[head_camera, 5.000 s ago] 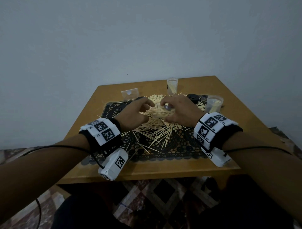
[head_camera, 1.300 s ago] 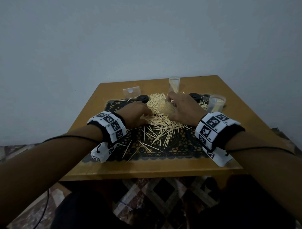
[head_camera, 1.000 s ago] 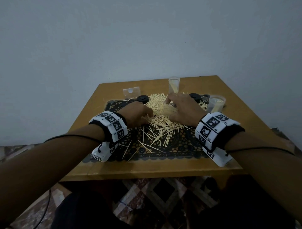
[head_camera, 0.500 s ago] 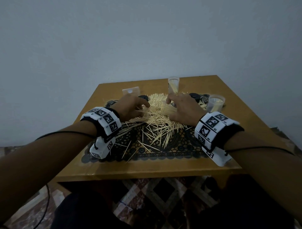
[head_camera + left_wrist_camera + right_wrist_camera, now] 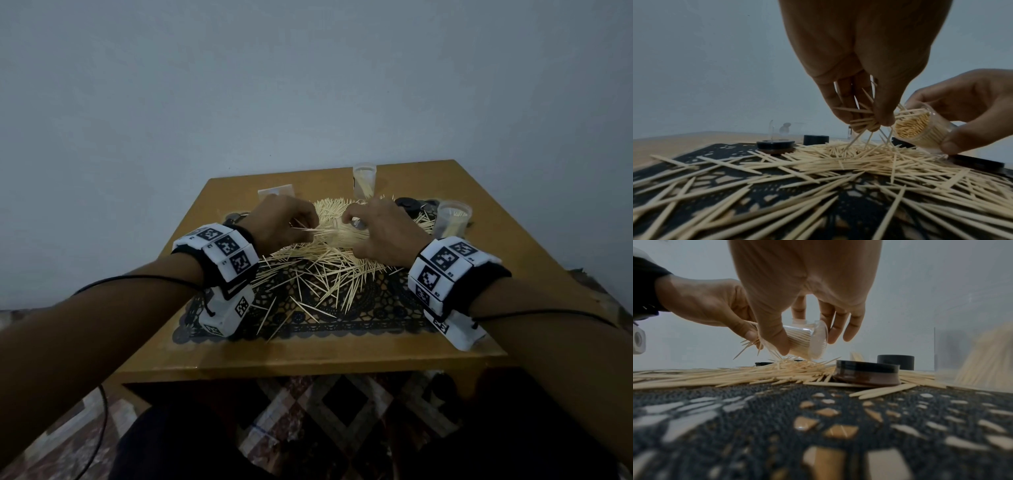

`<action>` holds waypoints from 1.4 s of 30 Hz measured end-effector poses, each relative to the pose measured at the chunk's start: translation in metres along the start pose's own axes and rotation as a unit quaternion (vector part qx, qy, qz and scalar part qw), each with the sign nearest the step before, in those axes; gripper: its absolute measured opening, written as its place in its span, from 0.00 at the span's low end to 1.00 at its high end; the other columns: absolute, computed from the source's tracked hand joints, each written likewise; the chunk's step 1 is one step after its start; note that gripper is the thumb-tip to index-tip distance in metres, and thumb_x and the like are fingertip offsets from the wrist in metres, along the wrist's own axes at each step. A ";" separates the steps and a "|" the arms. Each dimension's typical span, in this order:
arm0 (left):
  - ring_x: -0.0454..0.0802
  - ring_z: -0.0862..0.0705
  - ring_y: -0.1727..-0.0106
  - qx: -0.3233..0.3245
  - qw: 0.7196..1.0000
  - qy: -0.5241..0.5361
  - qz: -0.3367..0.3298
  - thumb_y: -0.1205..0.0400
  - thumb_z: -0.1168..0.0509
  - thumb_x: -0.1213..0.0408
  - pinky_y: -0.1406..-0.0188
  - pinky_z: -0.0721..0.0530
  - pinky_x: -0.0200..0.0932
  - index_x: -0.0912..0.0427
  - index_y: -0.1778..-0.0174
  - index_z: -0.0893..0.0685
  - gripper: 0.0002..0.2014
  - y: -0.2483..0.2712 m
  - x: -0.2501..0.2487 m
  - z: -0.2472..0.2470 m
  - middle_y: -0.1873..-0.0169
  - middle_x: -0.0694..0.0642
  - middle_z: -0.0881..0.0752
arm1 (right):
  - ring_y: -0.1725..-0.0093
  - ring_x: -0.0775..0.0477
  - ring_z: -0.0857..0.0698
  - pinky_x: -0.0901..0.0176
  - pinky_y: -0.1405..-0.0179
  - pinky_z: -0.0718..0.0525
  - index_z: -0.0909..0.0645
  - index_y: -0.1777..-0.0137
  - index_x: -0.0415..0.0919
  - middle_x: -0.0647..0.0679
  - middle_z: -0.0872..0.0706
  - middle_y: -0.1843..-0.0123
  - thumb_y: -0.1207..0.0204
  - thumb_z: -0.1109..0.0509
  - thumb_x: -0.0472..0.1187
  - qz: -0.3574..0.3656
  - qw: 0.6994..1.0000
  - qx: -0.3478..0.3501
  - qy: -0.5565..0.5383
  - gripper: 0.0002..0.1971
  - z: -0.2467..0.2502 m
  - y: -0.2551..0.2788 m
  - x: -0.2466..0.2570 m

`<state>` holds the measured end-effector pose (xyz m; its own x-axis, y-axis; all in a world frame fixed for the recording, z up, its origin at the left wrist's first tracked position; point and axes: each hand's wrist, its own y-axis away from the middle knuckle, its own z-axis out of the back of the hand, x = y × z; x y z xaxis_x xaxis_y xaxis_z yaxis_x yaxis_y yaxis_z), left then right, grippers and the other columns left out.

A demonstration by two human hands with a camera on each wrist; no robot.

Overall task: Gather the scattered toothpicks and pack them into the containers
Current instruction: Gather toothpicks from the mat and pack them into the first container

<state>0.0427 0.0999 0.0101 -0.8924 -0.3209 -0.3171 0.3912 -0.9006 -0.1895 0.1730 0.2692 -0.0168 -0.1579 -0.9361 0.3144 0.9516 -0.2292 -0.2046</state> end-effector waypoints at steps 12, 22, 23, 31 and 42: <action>0.48 0.24 0.59 0.064 0.995 -0.075 -0.004 0.23 0.29 0.68 0.69 0.35 0.32 0.55 0.52 0.29 0.14 -0.010 -0.007 -0.012 0.59 0.49 0.21 | 0.43 0.38 0.19 0.42 0.45 0.17 0.19 0.41 0.47 0.43 0.22 0.42 0.38 0.19 0.45 0.005 1.000 -0.002 -0.002 0.24 -0.002 0.000 -0.002; 0.46 0.20 0.53 0.050 0.998 -0.047 0.005 0.24 0.26 0.68 0.55 0.24 0.38 0.59 0.46 0.16 0.12 -0.007 -0.003 -0.010 0.53 0.50 0.16 | 0.44 0.40 0.19 0.42 0.44 0.17 0.20 0.41 0.49 0.42 0.19 0.46 0.38 0.19 0.47 -0.002 1.000 -0.001 -0.008 0.24 -0.004 -0.003 -0.005; 0.44 0.20 0.55 0.035 0.999 -0.033 0.007 0.25 0.26 0.69 0.58 0.25 0.34 0.58 0.47 0.17 0.12 -0.006 -0.004 -0.011 0.54 0.50 0.16 | 0.45 0.40 0.18 0.43 0.46 0.16 0.19 0.41 0.49 0.42 0.19 0.46 0.38 0.19 0.46 0.001 1.000 0.001 -0.008 0.25 -0.004 -0.003 -0.004; 0.44 0.15 0.58 0.005 0.996 0.083 0.019 0.27 0.25 0.72 0.53 0.14 0.46 0.55 0.52 0.23 0.15 -0.011 -0.011 -0.011 0.59 0.49 0.15 | 0.48 0.40 0.18 0.44 0.50 0.15 0.18 0.40 0.47 0.40 0.17 0.48 0.39 0.19 0.43 0.014 1.000 -0.005 -0.009 0.25 -0.003 -0.002 -0.003; 0.50 0.10 0.59 -0.039 0.989 0.127 0.065 0.28 0.24 0.74 0.50 0.12 0.55 0.62 0.54 0.14 0.09 -0.007 -0.007 -0.014 0.60 0.55 0.10 | 0.48 0.40 0.19 0.46 0.51 0.15 0.18 0.40 0.47 0.41 0.18 0.48 0.38 0.19 0.43 0.016 1.000 -0.006 -0.007 0.25 -0.003 -0.003 -0.004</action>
<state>0.0491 0.1125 0.0003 -0.7517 -0.3395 -0.5653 0.5243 -0.8277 -0.2000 0.1703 0.2730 -0.0198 -0.1234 -0.9391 0.3208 0.9527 -0.2026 -0.2267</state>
